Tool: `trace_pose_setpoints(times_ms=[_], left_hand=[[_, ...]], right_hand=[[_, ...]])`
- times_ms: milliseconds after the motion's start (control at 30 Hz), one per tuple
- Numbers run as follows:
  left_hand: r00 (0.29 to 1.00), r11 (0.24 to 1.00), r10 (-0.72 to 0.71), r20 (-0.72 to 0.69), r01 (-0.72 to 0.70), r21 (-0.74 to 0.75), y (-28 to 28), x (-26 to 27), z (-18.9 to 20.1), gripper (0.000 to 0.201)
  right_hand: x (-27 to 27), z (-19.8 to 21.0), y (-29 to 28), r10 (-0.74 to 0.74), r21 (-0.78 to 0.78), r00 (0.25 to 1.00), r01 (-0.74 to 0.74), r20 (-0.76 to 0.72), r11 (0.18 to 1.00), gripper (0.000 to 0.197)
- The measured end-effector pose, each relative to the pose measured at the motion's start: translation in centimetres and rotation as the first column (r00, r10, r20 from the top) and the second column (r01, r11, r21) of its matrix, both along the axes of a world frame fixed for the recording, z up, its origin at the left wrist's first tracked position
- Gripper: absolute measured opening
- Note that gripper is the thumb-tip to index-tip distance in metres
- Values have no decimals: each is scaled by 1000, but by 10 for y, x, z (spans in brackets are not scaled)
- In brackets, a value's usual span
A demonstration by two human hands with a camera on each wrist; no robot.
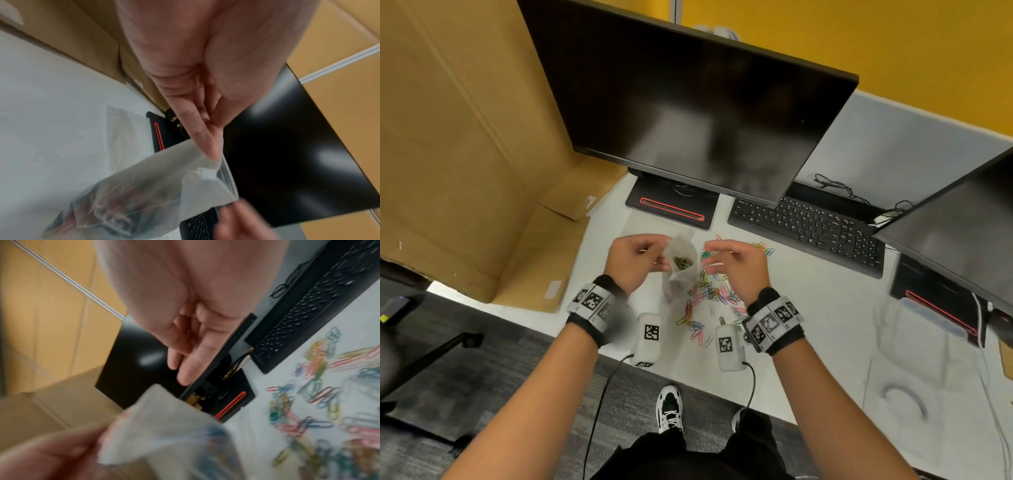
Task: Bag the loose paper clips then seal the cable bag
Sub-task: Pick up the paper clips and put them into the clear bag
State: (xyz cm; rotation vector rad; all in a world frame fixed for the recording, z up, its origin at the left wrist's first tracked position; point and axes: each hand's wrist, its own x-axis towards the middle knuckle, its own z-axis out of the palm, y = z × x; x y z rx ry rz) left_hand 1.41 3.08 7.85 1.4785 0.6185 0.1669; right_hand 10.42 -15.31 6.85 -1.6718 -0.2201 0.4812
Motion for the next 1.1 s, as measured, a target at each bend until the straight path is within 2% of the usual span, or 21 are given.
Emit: trace_pose_setpoints(times_ms=[33, 67, 133, 200, 233, 300, 367, 433, 500, 633, 733, 800, 867, 1000, 1067, 1100], left_hand=[[1000, 1000, 21, 15, -21, -3, 6, 0, 4, 15], [999, 999, 36, 27, -36, -4, 10, 0, 7, 16], [998, 999, 53, 40, -53, -4, 16, -1, 11, 16], [997, 998, 67, 35, -67, -3, 19, -3, 12, 15], [997, 997, 78, 29, -78, -4, 20, -4, 12, 15], [994, 995, 104, 15, -104, -5, 24, -7, 11, 16], [992, 992, 124, 12, -124, -16, 26, -10, 11, 16], [991, 991, 135, 15, -135, -26, 28, -14, 12, 15], [990, 990, 139, 12, -139, -25, 28, -17, 12, 15], [992, 992, 123, 6, -123, -28, 22, -21, 5, 16], [994, 994, 107, -5, -107, -38, 14, -22, -2, 14], [996, 995, 91, -17, -92, -35, 8, -22, -7, 14], [997, 997, 77, -32, -77, -25, 3, -22, -11, 14], [997, 998, 63, -51, -64, -22, -6, -22, -15, 15], [996, 998, 62, -57, -64, -24, -9, -20, -17, 15], [997, 998, 61, -57, -63, -29, -11, -20, -17, 14]], right_hand=[[3, -9, -1, -14, -97, 1000, 16, 24, 995, 28], [5, -20, 0, 48, -265, 995, -25, 82, 964, 29], [2, -47, 5, 336, -586, 935, -209, 115, 783, 34], [-9, -69, 17, 595, -740, 800, -353, 79, 573, 45], [-15, -78, 23, 701, -795, 707, -372, 91, 479, 49], [-30, -90, 31, 846, -895, 522, -322, 106, 310, 56], [-46, -98, 28, 896, -933, 428, -260, 117, 247, 58], [-65, -107, 14, 918, -932, 374, -271, 129, 242, 62], [-81, -117, -7, 947, -940, 304, -279, 109, 197, 64], [-88, -128, -53, 968, -970, 209, -168, 140, 176, 63], [-81, -121, -76, 972, -968, 195, -184, 133, 170, 78], [-74, -113, -82, 965, -964, 215, -184, 153, 194, 78], [-66, -108, -83, 954, -960, 252, -182, 163, 212, 70], [-49, -98, -72, 958, -965, 276, -221, 77, 141, 38], [-40, -99, -66, 924, -955, 372, -231, 87, 184, 32], [-36, -98, -63, 878, -938, 470, -251, 96, 237, 29]])
